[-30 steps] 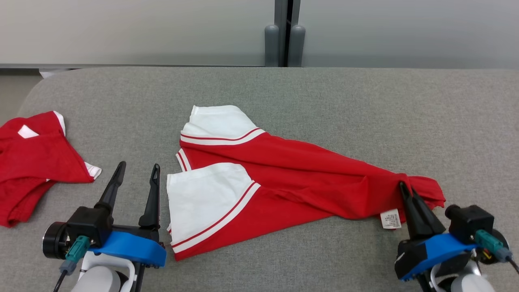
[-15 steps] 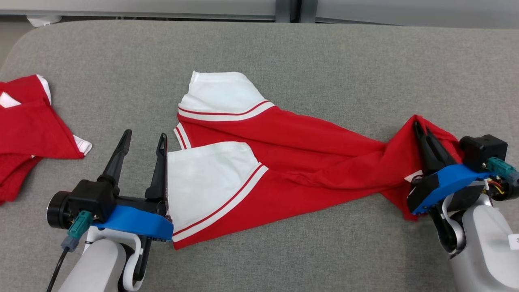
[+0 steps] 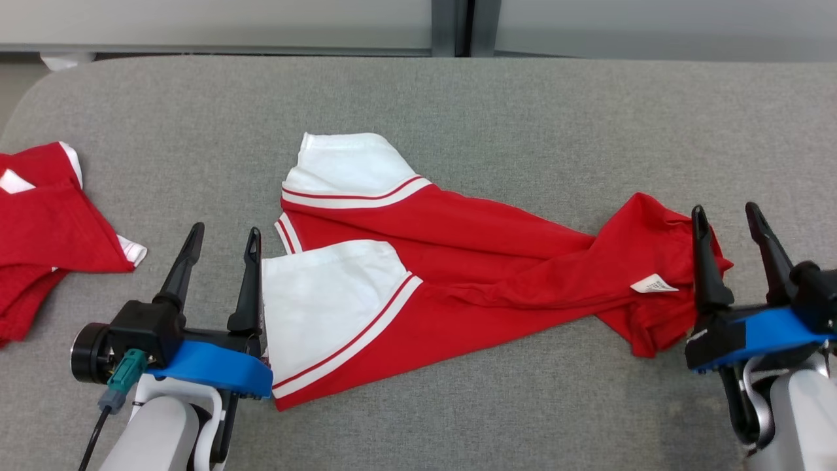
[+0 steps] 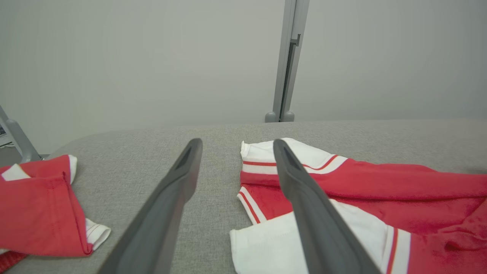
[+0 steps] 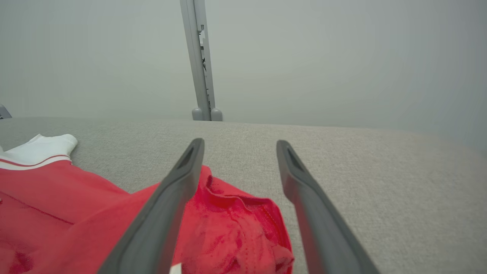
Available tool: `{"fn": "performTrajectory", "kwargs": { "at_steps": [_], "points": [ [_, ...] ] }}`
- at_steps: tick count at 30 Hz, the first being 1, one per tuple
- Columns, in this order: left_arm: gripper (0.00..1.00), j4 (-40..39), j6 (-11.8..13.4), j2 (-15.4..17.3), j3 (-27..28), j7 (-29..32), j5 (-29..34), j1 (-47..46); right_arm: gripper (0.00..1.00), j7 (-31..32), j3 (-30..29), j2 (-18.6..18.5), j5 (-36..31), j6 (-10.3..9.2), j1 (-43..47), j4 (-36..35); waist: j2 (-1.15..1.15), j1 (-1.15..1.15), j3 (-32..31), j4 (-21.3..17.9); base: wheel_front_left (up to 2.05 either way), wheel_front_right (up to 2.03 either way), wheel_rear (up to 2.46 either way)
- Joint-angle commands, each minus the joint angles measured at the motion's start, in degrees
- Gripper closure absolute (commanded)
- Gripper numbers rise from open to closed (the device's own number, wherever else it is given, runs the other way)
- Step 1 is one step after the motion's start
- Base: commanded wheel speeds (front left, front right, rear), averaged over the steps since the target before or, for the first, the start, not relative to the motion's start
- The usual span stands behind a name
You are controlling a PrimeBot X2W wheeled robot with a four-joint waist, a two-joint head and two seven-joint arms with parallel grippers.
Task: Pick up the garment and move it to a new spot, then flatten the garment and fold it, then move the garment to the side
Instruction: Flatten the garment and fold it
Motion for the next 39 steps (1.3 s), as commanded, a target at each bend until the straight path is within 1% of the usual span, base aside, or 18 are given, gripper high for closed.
{"fn": "performTrajectory", "kwargs": {
  "at_steps": [1, 7, 11, 18, 28, 30, 33, 39],
  "points": [
    [0.00, 0.18, 0.15, -0.01, 0.31, -0.25, 0.18, 0.84, 0.00, 0.13, -0.06, 0.60, -0.45, 0.00, 1.89, -1.39, -0.01, 0.00, -1.38, -0.98, 0.00, 0.00, 0.00],
    [0.00, 0.81, 0.31, 0.51, 0.08, -0.25, 0.41, 3.79, 0.00, 3.85, 0.16, 3.13, -2.00, 0.00, 11.72, -11.05, -0.01, 0.00, -5.39, -2.14, 0.00, 0.00, 0.00],
    [0.00, 0.69, 0.72, 1.03, -0.48, 0.47, 0.16, 5.93, 0.00, 6.79, 0.87, 4.47, -1.50, 0.00, 17.09, -16.20, -0.01, 0.00, -7.49, -2.71, 0.00, 0.00, 0.00],
    [0.00, -0.18, 1.33, 1.27, -0.88, 1.23, -0.28, 7.66, 0.00, 8.75, 1.16, 5.06, -0.90, 0.00, 19.75, -19.33, -0.01, 0.00, -8.55, -2.94, 0.00, 0.00, 0.00],
    [0.00, -0.57, 1.84, 1.79, -1.06, 2.31, -0.65, 7.24, 0.00, 9.75, 1.04, 5.24, -0.89, 0.00, 20.18, -20.85, -0.01, 0.00, -8.32, -2.93, 0.00, 0.00, 0.00],
    [0.00, -0.21, 1.36, 1.88, -1.27, 3.37, -0.83, 5.70, 0.00, 9.97, 1.08, 5.26, -0.78, 0.00, 19.80, -21.22, -0.01, 0.00, -7.41, -2.85, 0.00, 0.00, 0.00],
    [0.00, 1.86, 0.17, 1.75, -1.95, 6.63, -1.75, 3.56, 0.00, 9.68, 1.45, 5.26, -0.56, 0.00, 18.65, -20.80, -0.01, 0.00, -5.79, -2.92, 0.00, 0.00, 0.00],
    [0.00, 9.90, -3.05, 0.83, -2.89, 13.05, -4.56, -2.34, 0.00, 9.19, 2.00, 5.25, -0.49, 0.00, 16.89, -20.20, -0.01, 0.00, -2.12, -3.12, 0.00, 0.00, 0.00]
  ]
}}
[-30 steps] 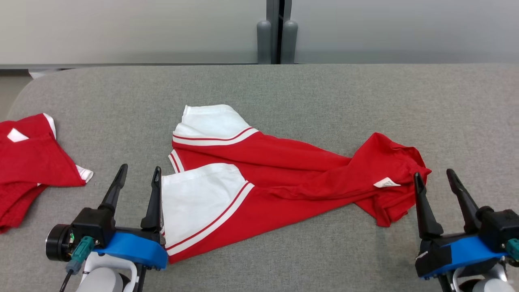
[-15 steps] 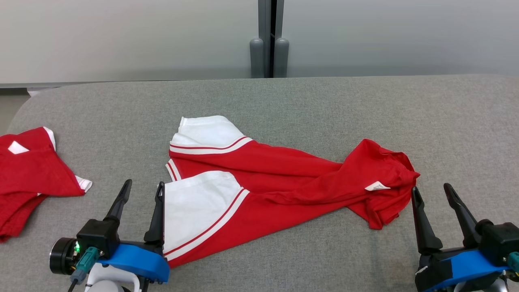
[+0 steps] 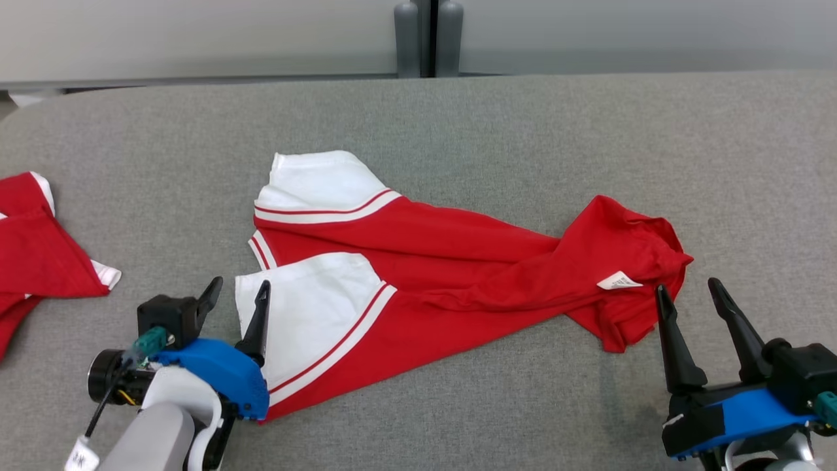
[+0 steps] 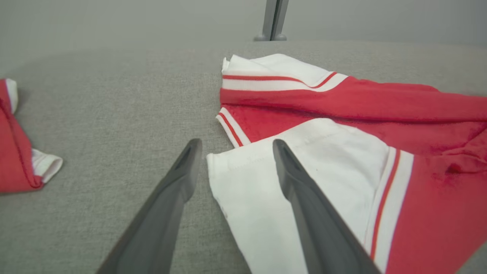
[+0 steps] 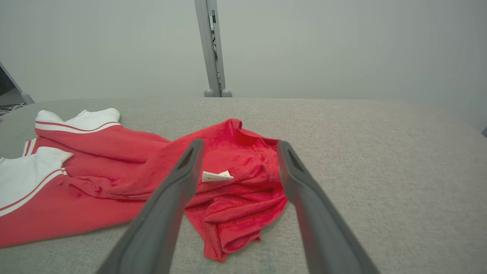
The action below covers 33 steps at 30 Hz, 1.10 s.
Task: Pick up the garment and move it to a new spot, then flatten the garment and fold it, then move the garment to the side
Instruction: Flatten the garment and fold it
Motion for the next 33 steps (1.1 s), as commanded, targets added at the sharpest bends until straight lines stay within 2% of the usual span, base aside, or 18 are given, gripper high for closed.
{"fn": "performTrajectory", "kwargs": {
  "at_steps": [1, 7, 8, 9, 10, 11, 21, 32, 33],
  "points": [
    [0.00, 1.89, -0.66, -0.30, -0.02, 0.85, -0.61, -2.16, 0.00, -0.19, 0.06, 0.05, 0.35, 0.00, -1.01, 0.37, 0.00, -0.01, 1.05, 0.33, 0.00, 0.00, 0.00],
    [0.00, 8.95, -2.19, -1.28, 0.12, 2.38, -2.08, -5.64, 0.00, -0.42, 0.19, 0.06, 0.09, 0.00, -2.27, 1.18, 0.00, -0.01, 3.02, 0.03, 0.00, 0.00, 0.00],
    [0.05, 9.94, -2.66, -1.45, 0.07, 2.47, -2.48, -6.24, 0.00, -0.44, 0.12, 0.05, -0.04, 0.00, -2.56, 1.42, 0.00, -0.01, 3.22, -0.04, 0.00, 0.00, 0.00],
    [0.56, 10.95, -3.24, -1.62, -0.01, 2.55, -2.71, -6.83, 0.00, -0.44, 0.01, 0.04, -0.20, 0.00, -2.85, 1.69, 0.00, -0.01, 3.40, -0.08, 0.00, 0.00, 0.00],
    [0.84, 11.91, -3.74, -1.75, -0.11, 2.39, -3.02, -7.25, 0.00, -0.44, -0.16, 0.05, -0.29, 0.00, -3.06, 1.97, 0.00, -0.01, 3.51, -0.11, 0.00, 0.00, 0.00],
    [1.00, 12.79, -4.11, -1.88, -0.24, 2.27, -3.20, -7.46, 0.00, -0.39, -0.30, 0.05, -0.37, 0.00, -3.29, 2.38, 0.00, -0.01, 3.60, -0.14, 0.00, 0.00, 0.00],
    [1.00, 17.81, -5.86, -3.48, -1.48, -0.94, -3.18, -10.34, 0.00, 2.31, -2.13, -3.71, 0.62, 0.00, -8.59, 7.99, 0.00, -0.01, 4.38, 0.79, 0.00, 0.00, 0.00],
    [1.00, 19.34, -6.58, -4.47, -2.50, -3.61, -2.81, -12.84, 0.00, 11.18, 0.25, -7.78, 4.14, 0.00, -16.14, 14.48, 0.00, -0.01, 6.83, 2.09, 0.00, 0.00, 0.00],
    [1.00, 19.44, -6.49, -4.55, -2.51, -3.92, -2.85, -12.99, 0.19, 12.00, 0.54, -8.02, 4.59, 0.00, -16.44, 14.80, 0.00, -0.01, 6.90, 2.20, 0.00, 0.00, 0.00]
  ]
}}
